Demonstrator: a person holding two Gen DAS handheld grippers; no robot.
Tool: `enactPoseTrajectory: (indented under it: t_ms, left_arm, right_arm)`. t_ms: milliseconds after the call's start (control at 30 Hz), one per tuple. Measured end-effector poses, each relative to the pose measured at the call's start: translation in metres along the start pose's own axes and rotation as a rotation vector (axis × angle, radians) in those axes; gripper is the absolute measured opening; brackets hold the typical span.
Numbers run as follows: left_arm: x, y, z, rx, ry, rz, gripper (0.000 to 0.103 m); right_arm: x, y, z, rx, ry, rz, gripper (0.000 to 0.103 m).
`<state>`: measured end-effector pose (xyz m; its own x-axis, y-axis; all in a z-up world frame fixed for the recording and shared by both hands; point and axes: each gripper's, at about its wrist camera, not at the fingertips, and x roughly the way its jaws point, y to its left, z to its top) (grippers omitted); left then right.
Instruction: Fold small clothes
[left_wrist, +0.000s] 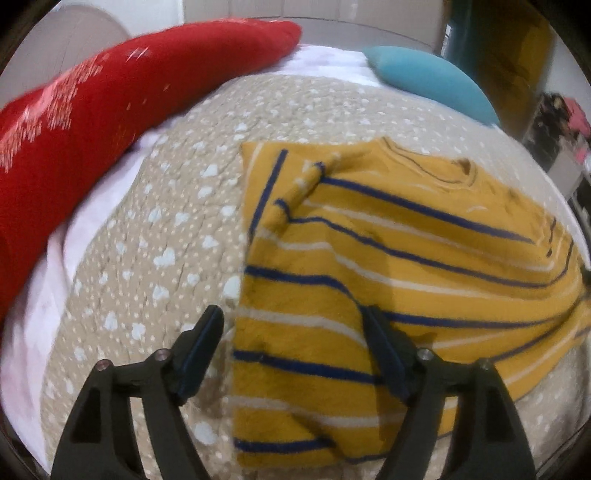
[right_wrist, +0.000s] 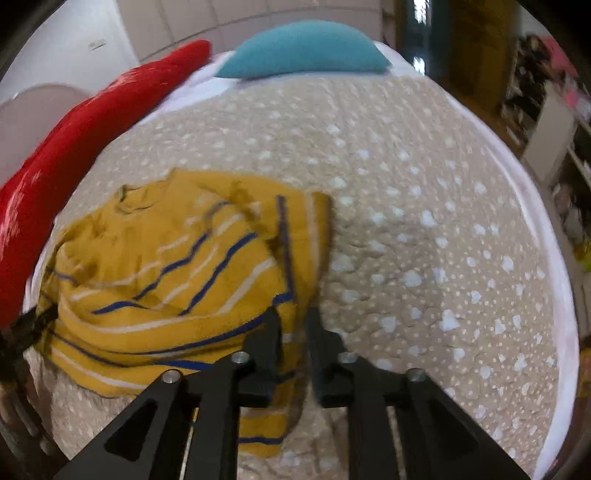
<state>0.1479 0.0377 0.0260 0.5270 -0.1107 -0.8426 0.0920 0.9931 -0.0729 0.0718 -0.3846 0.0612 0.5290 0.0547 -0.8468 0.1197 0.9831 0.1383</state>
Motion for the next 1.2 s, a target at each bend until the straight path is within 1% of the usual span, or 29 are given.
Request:
enactPoseTrajectory:
  t_ms: [33, 100, 133, 167, 200, 233, 300, 367, 467, 600, 667, 767, 833, 900, 967, 1000, 1033, 1100, 1133, 1200]
  left_arm:
    - [0.000, 0.004, 0.000, -0.017, 0.008, -0.011, 0.078]
    - [-0.003, 0.014, -0.001, -0.055, 0.010, -0.018, 0.078]
    - [-0.006, 0.017, -0.002, -0.064, -0.001, -0.009, 0.078]
    - [-0.010, 0.019, -0.002, -0.071, -0.020, 0.011, 0.078]
    - [-0.016, 0.022, -0.004, -0.084, -0.053, 0.056, 0.074]
    - [-0.023, 0.024, -0.005, -0.099, -0.087, 0.106, 0.073]
    - [-0.031, 0.028, -0.008, -0.148, -0.127, 0.115, 0.073]
    - [-0.031, 0.033, -0.011, -0.201, -0.131, 0.122, 0.073]
    - [-0.022, 0.041, -0.016, -0.255, -0.109, 0.091, 0.073]
    - [-0.016, 0.056, -0.027, -0.293, -0.121, -0.024, 0.073]
    - [-0.019, 0.063, -0.033, -0.303, -0.140, -0.086, 0.073]
    - [-0.018, 0.067, -0.035, -0.283, -0.131, -0.127, 0.073]
    - [-0.019, 0.069, -0.034, -0.280, -0.128, -0.147, 0.073]
    - [-0.019, 0.070, -0.035, -0.278, -0.127, -0.161, 0.073]
    - [-0.019, 0.072, -0.035, -0.274, -0.128, -0.166, 0.073]
    - [-0.022, 0.072, -0.036, -0.269, -0.136, -0.165, 0.073]
    - [-0.023, 0.073, -0.036, -0.267, -0.144, -0.164, 0.073]
    - [-0.028, 0.076, -0.038, -0.267, -0.158, -0.163, 0.073]
    - [-0.029, 0.077, -0.038, -0.271, -0.162, -0.166, 0.073]
    - [-0.032, 0.084, -0.039, -0.289, -0.167, -0.164, 0.073]
  right_arm:
    - [-0.009, 0.004, -0.002, -0.001, -0.031, -0.009, 0.036]
    - [-0.026, 0.007, -0.006, 0.003, -0.084, -0.003, 0.036]
    - [-0.035, 0.011, -0.007, -0.003, -0.108, 0.003, 0.036]
    - [-0.040, 0.017, -0.006, -0.010, -0.126, 0.007, 0.036]
    - [-0.048, 0.022, -0.006, -0.021, -0.150, 0.020, 0.036]
    - [-0.049, 0.029, -0.002, -0.026, -0.161, 0.033, 0.036]
    - [-0.049, 0.044, 0.003, -0.040, -0.166, 0.079, 0.036]
    - [-0.038, 0.064, 0.009, -0.060, -0.139, 0.116, 0.036]
    - [-0.010, 0.100, 0.012, -0.107, -0.097, 0.130, 0.036]
    - [0.037, 0.146, 0.019, -0.169, -0.001, 0.165, 0.036]
    - [0.062, 0.157, 0.025, -0.174, 0.016, 0.123, 0.036]
    - [0.094, 0.166, 0.036, -0.173, 0.043, 0.056, 0.038]
    - [0.096, 0.170, 0.041, -0.180, 0.040, 0.025, 0.039]
    - [0.091, 0.180, 0.044, -0.226, 0.043, -0.034, 0.039]
    - [0.077, 0.196, 0.044, -0.291, -0.009, -0.118, 0.039]
    - [0.069, 0.204, 0.044, -0.316, -0.044, -0.141, 0.039]
    - [0.058, 0.216, 0.044, -0.341, -0.085, -0.141, 0.039]
    - [0.044, 0.235, 0.047, -0.364, -0.127, -0.102, 0.039]
    - [0.038, 0.248, 0.047, -0.378, -0.141, -0.079, 0.039]
    - [0.035, 0.271, 0.047, -0.413, -0.142, -0.047, 0.039]
